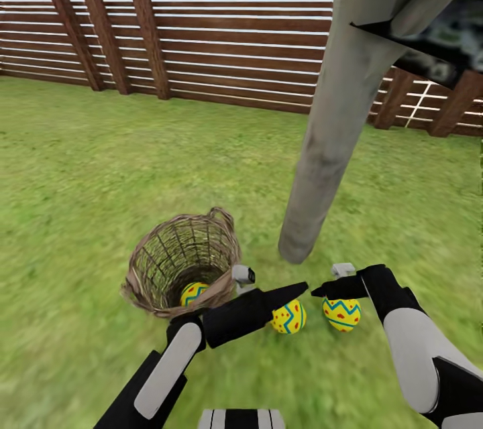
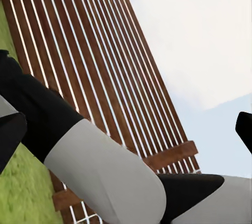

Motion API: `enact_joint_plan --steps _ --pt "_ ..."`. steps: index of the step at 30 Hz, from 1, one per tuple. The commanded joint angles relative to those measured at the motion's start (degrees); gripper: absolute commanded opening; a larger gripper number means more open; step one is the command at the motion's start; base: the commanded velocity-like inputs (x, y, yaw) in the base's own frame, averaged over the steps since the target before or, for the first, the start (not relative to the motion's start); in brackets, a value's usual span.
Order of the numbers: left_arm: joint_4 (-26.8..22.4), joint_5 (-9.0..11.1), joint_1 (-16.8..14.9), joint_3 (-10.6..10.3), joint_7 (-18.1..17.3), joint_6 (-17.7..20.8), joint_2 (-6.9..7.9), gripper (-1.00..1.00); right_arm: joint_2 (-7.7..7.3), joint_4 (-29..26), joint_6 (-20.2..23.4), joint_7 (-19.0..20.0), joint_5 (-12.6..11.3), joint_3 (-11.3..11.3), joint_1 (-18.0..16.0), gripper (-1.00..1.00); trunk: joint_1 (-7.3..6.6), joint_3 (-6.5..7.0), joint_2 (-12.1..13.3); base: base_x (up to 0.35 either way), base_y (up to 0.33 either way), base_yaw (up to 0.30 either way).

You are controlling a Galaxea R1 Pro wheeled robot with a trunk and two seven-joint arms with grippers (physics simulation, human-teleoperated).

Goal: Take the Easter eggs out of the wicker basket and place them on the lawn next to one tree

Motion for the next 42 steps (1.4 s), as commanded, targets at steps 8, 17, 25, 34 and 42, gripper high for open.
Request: enact_joint_plan --steps 8,17,25,34,42 --pt "-0.27 0.37 -0.03 0.9 -0.05 0.4 1.12 1.0 0.06 0.01 0.12 0.5 0.59 -0.36 0.01 1.0 -0.2 1.29 0.06 -0.227 0.0 0.0" --pt "-0.26 0.75 0.01 2.1 -1.17 0.38 1.89 1.0 0.05 0.01 0.11 0.5 0.58 -0.36 0.05 1.0 -0.25 1.74 0.09 0.063 0.101 0.0" --pt "-0.25 0.81 -0.03 2.75 -1.31 0.48 1.97 1.0 -0.75 -0.38 0.2 0.58 0.52 -0.36 0.04 1.0 -0.46 3.51 0.2 -0.01 0.002 0.0" --pt "-0.99 3.33 -0.11 6.48 -1.91 1.57 4.99 1.0 -0.75 -0.3 0.21 0.59 0.49 -0.36 0.05 1.0 -0.69 5.5 0.32 -0.288 0.0 0.0" --pt "-1.07 5.29 -0.03 12.41 -2.36 5.29 6.84 1.0 -0.64 -0.1 0.21 0.64 0.4 -0.36 0.05 1.0 -0.89 7.28 0.43 -0.336 0.0 0.0"
